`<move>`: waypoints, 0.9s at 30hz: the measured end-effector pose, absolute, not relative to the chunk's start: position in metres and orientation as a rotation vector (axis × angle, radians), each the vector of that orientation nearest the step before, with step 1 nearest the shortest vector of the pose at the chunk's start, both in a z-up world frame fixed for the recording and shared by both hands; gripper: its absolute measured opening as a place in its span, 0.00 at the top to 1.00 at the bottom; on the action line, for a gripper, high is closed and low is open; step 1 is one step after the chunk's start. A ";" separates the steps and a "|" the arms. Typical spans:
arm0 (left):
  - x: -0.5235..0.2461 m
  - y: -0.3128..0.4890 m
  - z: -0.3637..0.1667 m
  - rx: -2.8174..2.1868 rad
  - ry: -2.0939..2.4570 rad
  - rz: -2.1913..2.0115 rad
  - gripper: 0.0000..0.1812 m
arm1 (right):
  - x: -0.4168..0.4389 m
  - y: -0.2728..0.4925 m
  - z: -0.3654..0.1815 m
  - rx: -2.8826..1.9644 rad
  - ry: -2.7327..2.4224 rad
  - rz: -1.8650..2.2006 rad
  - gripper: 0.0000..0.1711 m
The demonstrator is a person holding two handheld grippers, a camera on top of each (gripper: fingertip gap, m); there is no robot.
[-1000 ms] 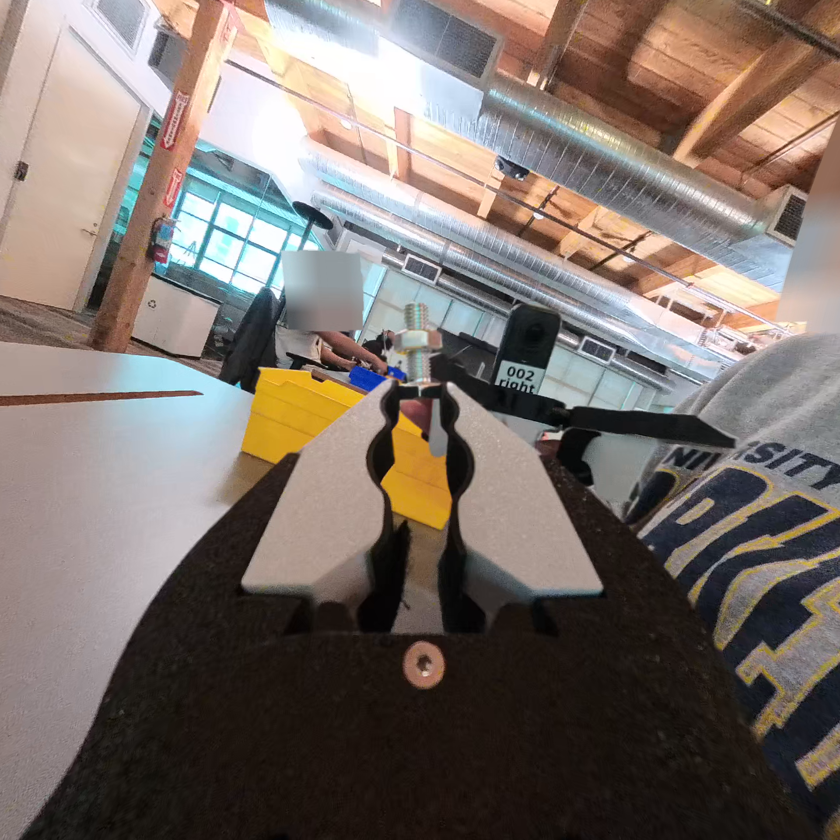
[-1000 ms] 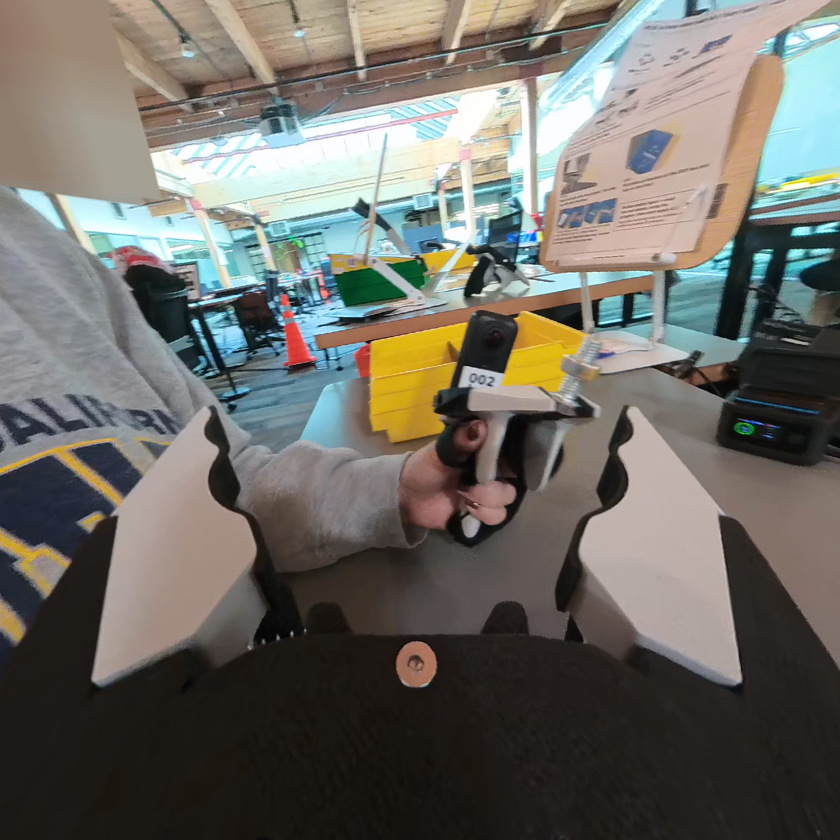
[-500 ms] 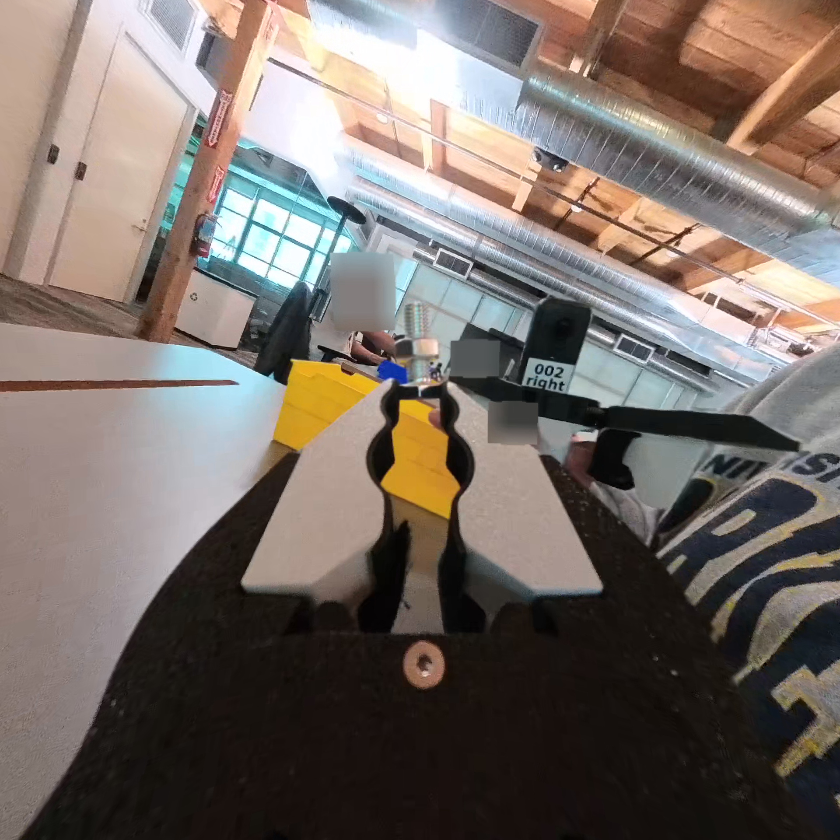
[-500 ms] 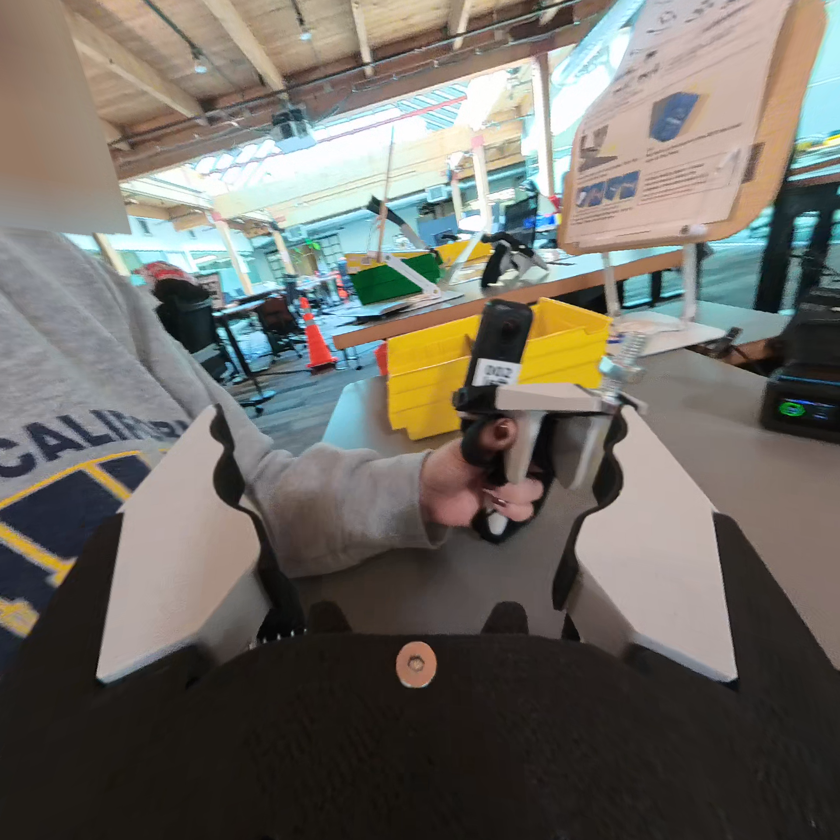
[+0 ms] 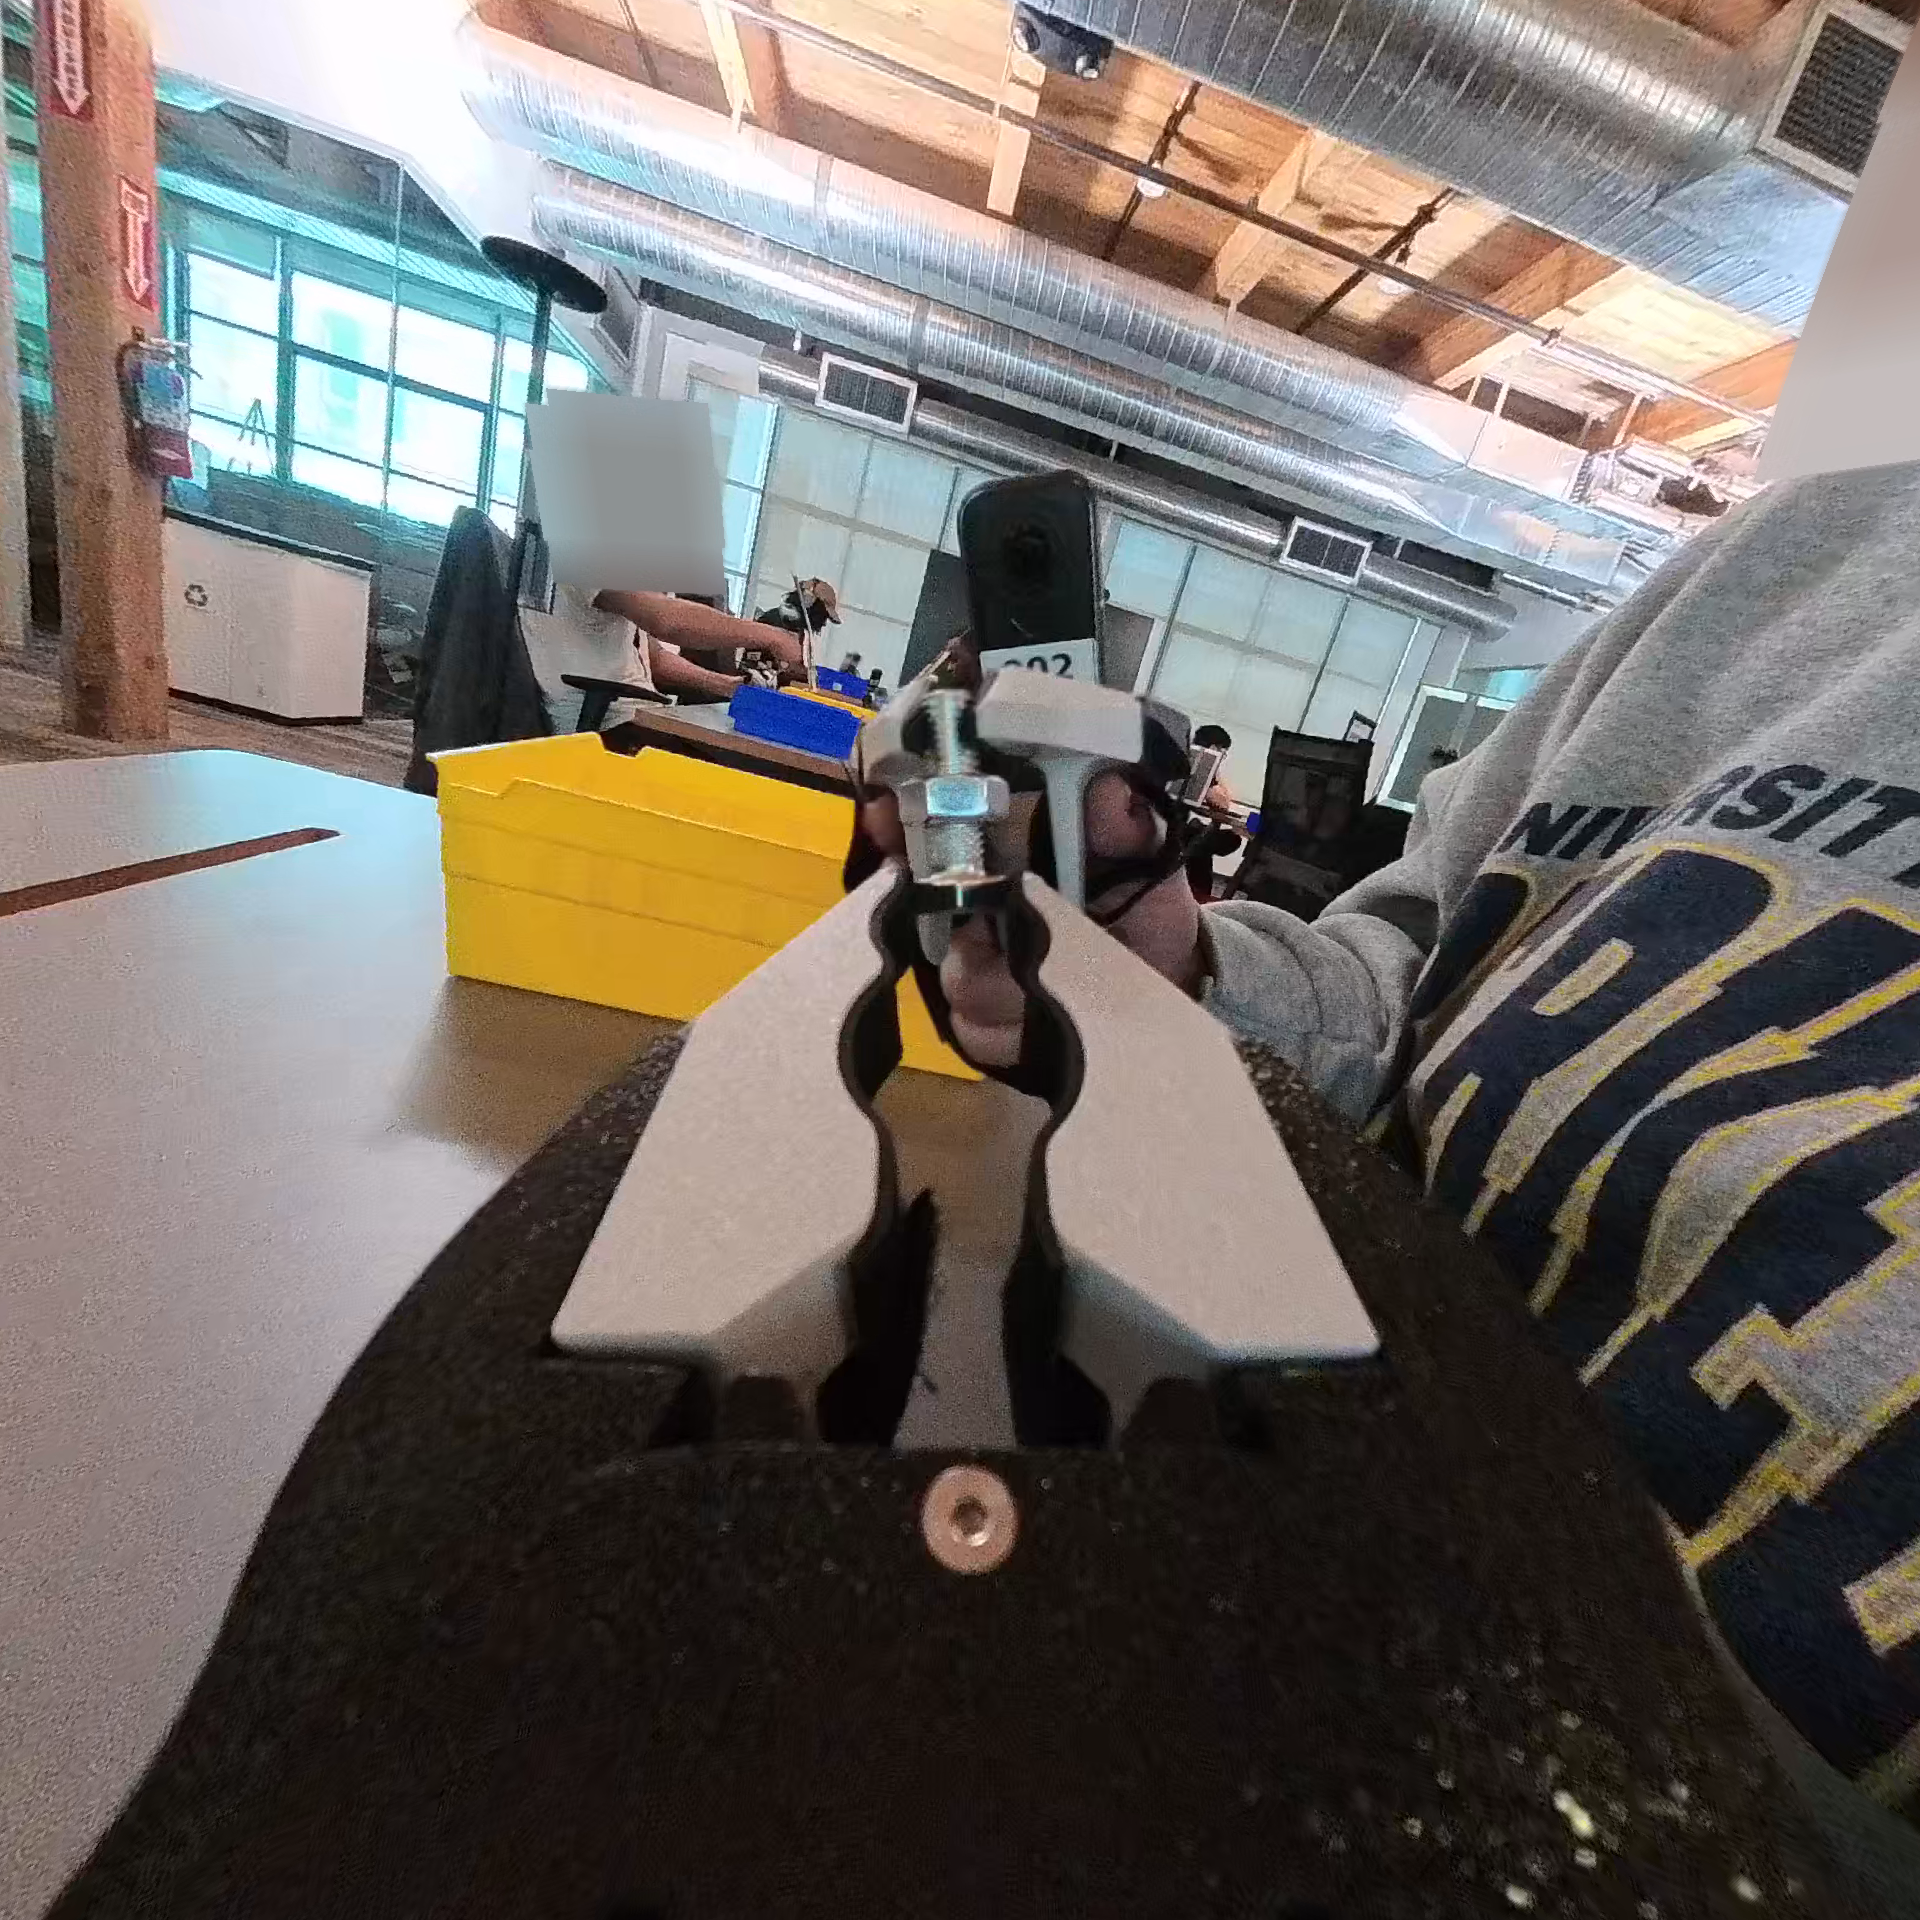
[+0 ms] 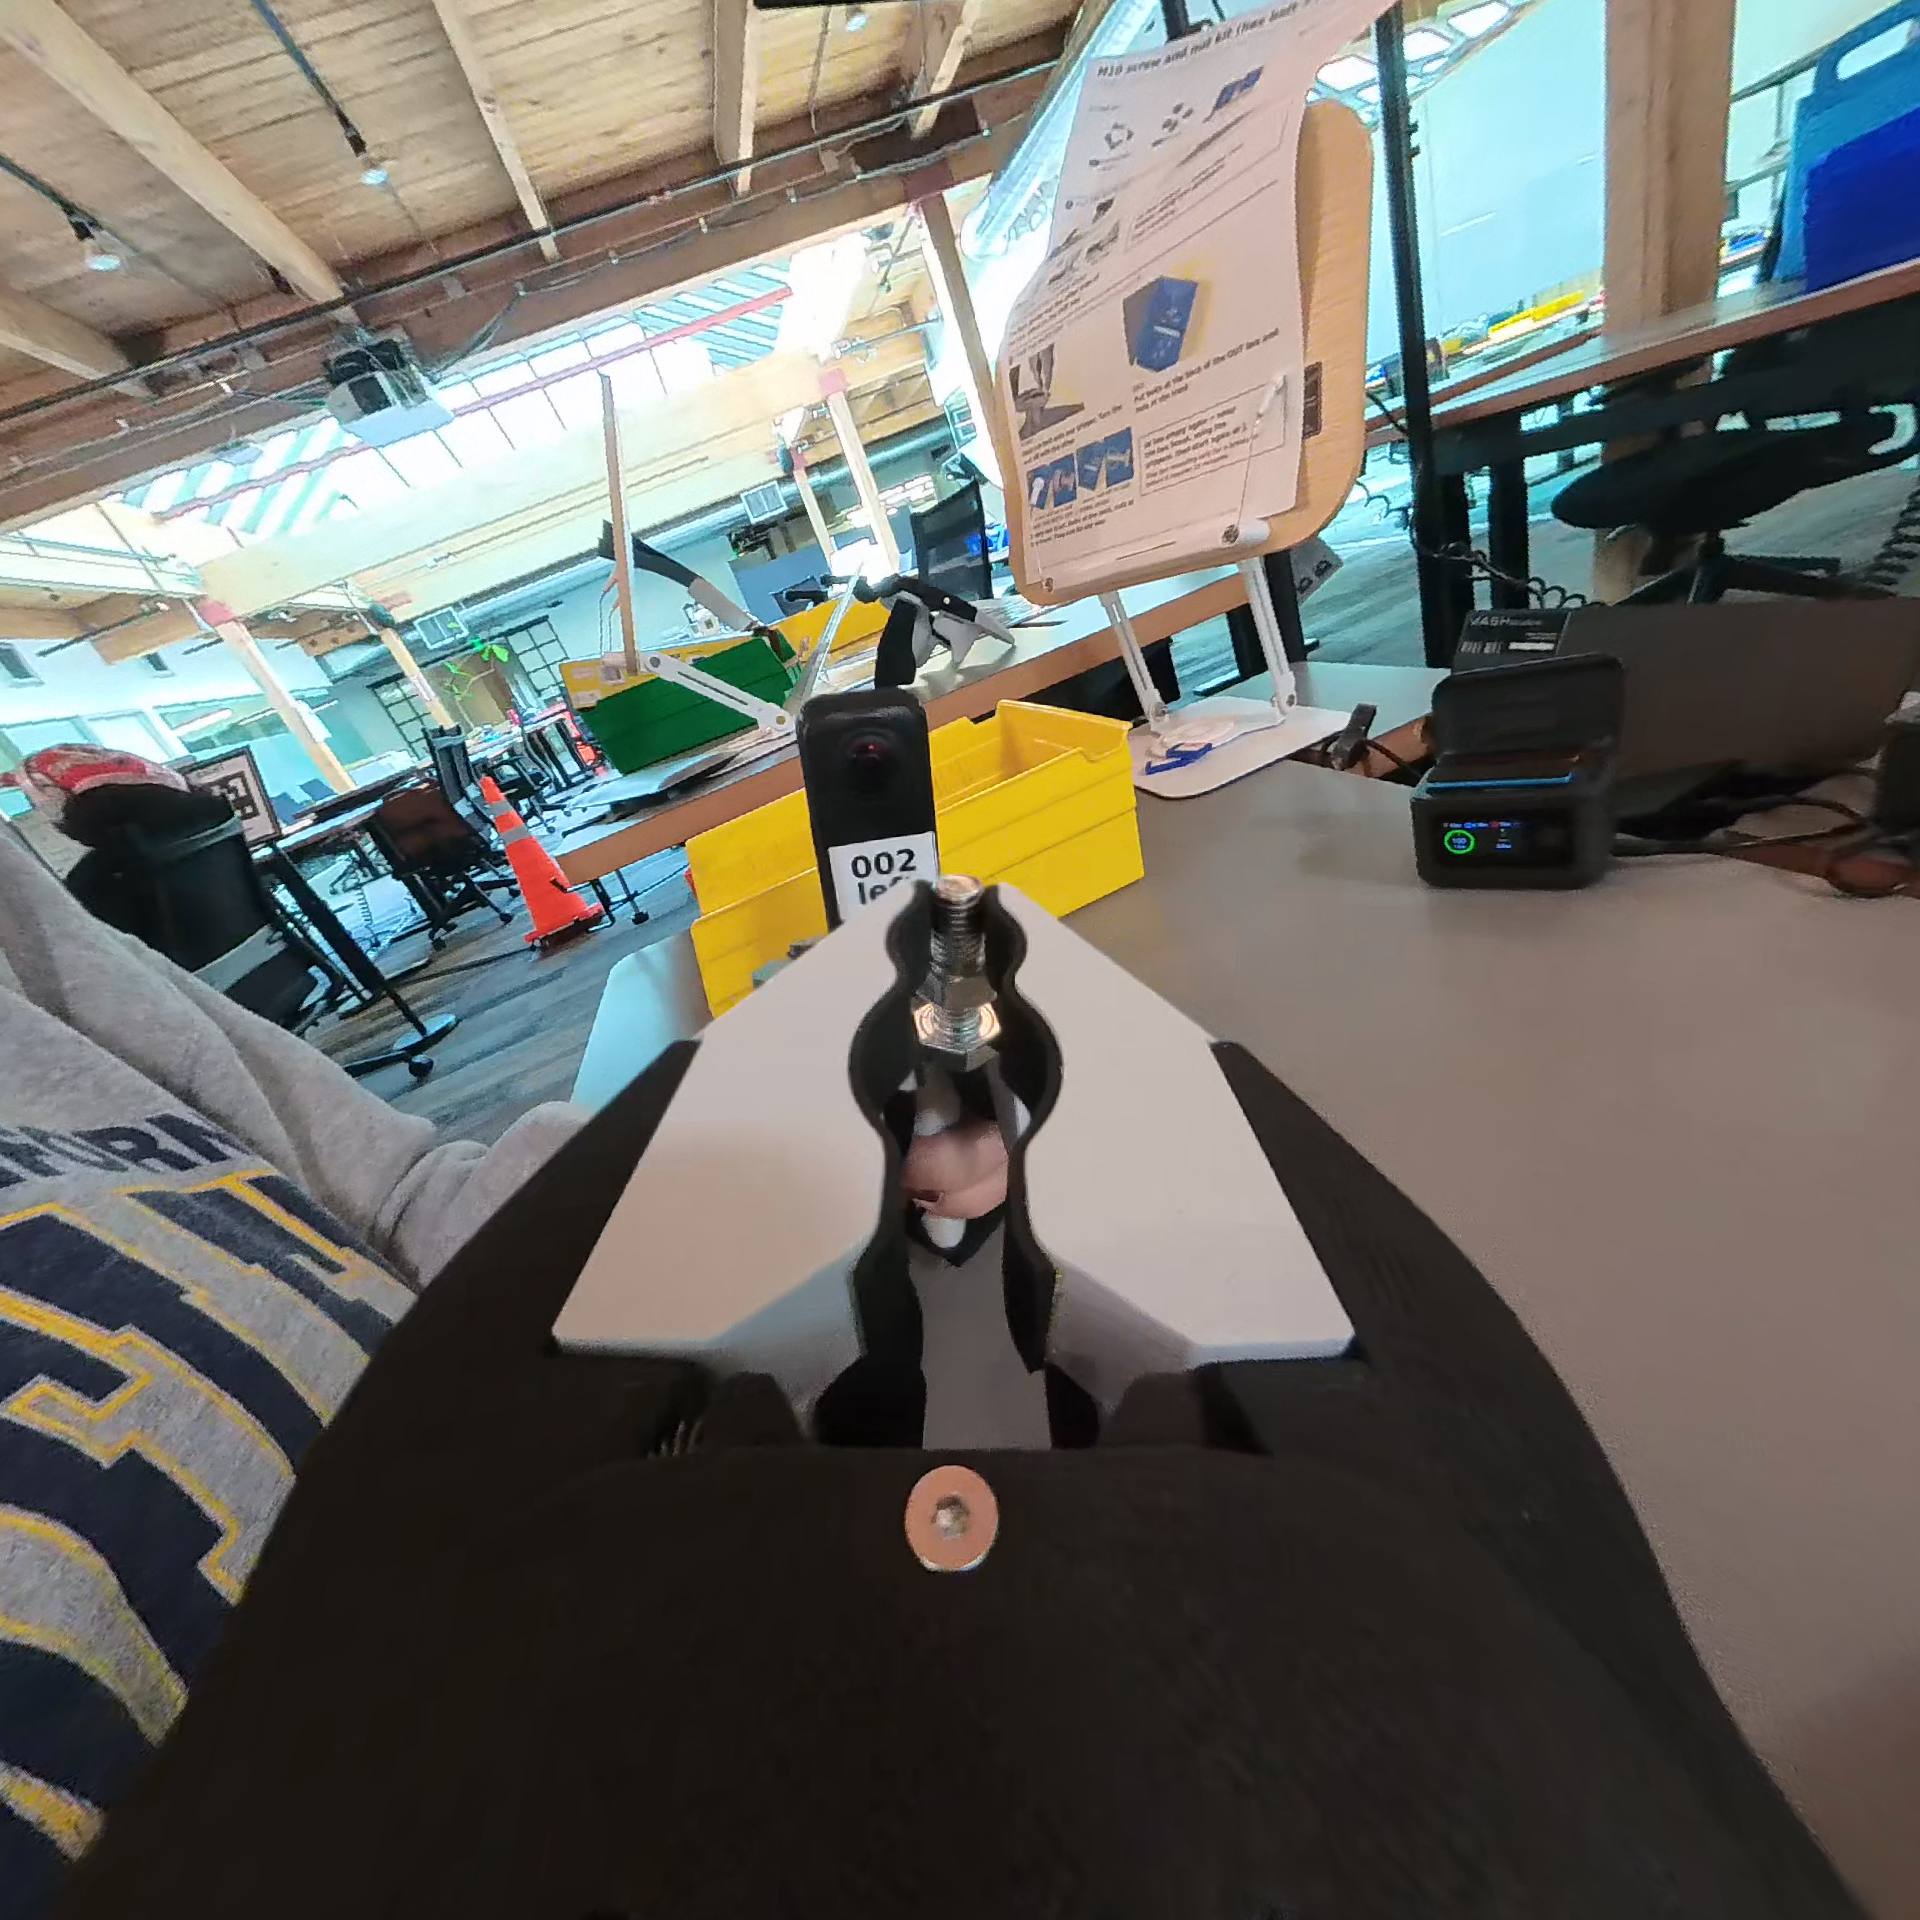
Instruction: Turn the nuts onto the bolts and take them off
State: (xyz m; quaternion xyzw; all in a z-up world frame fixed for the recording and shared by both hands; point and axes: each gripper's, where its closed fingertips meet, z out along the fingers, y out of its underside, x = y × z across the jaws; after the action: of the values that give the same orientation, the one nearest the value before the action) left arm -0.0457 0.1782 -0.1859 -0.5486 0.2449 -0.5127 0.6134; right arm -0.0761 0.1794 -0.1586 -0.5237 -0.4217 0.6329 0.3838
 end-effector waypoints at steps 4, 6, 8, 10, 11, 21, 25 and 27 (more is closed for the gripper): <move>-0.045 0.181 -0.187 -1.256 0.545 -1.157 0.92 | -0.072 0.183 -0.160 -1.379 -1.099 1.584 0.96; -0.047 0.186 -0.186 -1.258 0.512 -1.117 0.82 | -0.060 0.192 -0.153 -1.381 -1.102 1.500 0.96; -0.056 0.200 -0.193 -1.333 0.442 -1.046 0.65 | -0.037 0.212 -0.139 -1.403 -1.081 1.372 0.96; -0.069 0.209 -0.196 -1.352 0.377 -0.948 0.63 | -0.005 0.242 -0.132 -1.496 -1.064 1.198 0.96; -0.077 0.212 -0.196 -1.351 0.339 -0.893 0.63 | 0.014 0.259 -0.132 -1.565 -1.049 1.083 0.96; -0.095 0.222 -0.202 -1.361 0.249 -0.719 0.59 | 0.224 0.355 -0.275 -2.540 -0.863 -0.025 0.96; -0.099 0.222 -0.203 -1.359 0.234 -0.722 0.59 | 0.246 0.340 -0.312 -2.693 -0.857 -0.090 0.95; -0.101 0.222 -0.202 -1.353 0.223 -0.727 0.60 | 0.251 0.338 -0.321 -2.727 -0.848 -0.097 0.95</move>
State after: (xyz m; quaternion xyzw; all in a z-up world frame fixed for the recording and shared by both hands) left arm -0.1014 0.2218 -0.2023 -0.6108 0.1005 -0.3279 0.7137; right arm 0.2512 0.3383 -0.3209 -0.9448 -0.2937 -0.0338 0.1414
